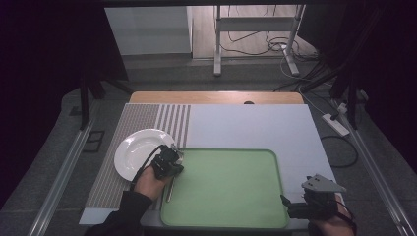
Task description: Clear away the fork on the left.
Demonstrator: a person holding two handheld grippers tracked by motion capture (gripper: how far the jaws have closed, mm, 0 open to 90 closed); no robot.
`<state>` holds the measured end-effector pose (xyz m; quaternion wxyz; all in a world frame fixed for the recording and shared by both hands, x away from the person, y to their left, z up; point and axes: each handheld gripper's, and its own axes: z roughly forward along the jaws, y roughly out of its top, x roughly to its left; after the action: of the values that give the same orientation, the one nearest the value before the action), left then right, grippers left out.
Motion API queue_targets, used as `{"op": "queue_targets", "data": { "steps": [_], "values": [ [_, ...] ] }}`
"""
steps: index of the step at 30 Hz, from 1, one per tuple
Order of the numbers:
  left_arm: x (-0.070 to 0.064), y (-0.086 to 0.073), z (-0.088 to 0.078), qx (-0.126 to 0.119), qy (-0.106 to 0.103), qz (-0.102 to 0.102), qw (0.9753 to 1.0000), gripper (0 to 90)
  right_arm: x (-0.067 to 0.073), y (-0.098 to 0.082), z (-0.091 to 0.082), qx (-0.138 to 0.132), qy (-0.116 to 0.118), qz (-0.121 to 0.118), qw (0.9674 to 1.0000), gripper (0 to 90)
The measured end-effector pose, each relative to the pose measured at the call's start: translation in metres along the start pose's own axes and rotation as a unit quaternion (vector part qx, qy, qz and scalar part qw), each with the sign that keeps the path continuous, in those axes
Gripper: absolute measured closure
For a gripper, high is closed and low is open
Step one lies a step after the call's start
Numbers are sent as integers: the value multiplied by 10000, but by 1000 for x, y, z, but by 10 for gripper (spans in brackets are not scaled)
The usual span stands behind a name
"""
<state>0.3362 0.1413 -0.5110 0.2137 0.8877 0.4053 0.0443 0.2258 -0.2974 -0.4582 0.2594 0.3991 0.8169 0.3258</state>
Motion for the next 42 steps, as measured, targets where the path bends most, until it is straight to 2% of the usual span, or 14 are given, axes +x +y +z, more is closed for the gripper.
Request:
{"op": "queue_targets", "data": {
  "steps": [6,11,15,16,20,22,25,33,37,42],
  "values": [
    [2,-2,0,-54,-71,6,10000,861,0,0,0,6,-1,-7,10000,0],
    [-5,-1,-4,-317,-319,352,9984,787,0,0,0,8,2,4,10000,0],
    [-13,-1,-9,-467,-310,436,9975,710,0,0,0,8,3,6,10000,0],
    [-13,-1,-10,-469,-286,488,9973,674,0,0,0,7,3,-2,10000,0],
    [-10,-3,-15,-677,-400,477,9958,640,0,0,0,4,6,-4,10000,0],
    [-9,-5,-19,-848,-395,509,9943,569,0,0,0,5,5,6,10000,0],
    [-5,-8,-23,-1052,-446,456,9924,471,0,0,0,1,7,10,10000,0],
    [7,-19,-30,-1328,-613,115,9892,280,0,0,0,-3,12,8,10000,0],
    [10,-22,-34,-1412,-645,44,9879,201,0,0,0,-9,9,10,10000,0],
    [11,-27,-39,-1483,-684,81,9865,123,0,0,0,-15,7,10,10000,0]
  ]
}}
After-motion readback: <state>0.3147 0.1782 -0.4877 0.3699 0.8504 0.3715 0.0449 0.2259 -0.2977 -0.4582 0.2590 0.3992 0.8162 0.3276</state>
